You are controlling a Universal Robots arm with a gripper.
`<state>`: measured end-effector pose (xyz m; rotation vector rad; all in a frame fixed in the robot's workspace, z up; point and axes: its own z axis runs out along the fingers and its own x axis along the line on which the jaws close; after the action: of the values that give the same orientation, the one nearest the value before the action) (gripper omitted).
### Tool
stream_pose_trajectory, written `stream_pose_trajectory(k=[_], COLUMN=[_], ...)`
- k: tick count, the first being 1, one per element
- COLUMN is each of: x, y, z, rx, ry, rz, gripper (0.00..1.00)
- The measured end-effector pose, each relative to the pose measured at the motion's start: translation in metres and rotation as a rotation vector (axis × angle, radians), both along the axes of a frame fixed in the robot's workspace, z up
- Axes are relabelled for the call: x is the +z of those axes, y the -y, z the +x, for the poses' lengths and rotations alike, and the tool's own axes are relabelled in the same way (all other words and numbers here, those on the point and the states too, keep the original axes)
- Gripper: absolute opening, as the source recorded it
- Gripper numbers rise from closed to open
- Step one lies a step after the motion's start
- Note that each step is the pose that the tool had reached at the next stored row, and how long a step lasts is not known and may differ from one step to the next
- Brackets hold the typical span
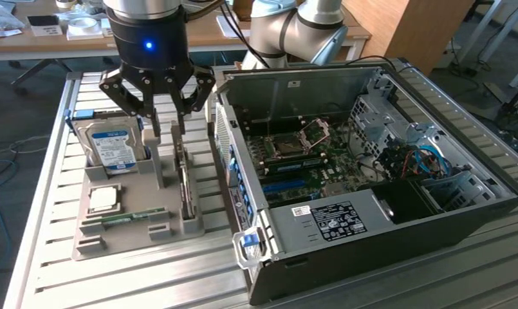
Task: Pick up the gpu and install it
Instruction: 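Pick up the gpu and move the gpu toward the slot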
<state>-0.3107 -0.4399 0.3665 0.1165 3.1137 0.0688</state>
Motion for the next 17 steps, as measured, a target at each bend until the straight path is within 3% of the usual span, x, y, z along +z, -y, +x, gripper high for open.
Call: stream_pose_trajectory(k=[6, 17], x=[-0.0049, -0.0231], y=[0.0000, 0.0000], z=[0.000, 0.000], rx=[0.000, 0.000], ry=[0.0001, 0.0002], rz=[0.0001, 0.0001], gripper=[0.42, 0.42])
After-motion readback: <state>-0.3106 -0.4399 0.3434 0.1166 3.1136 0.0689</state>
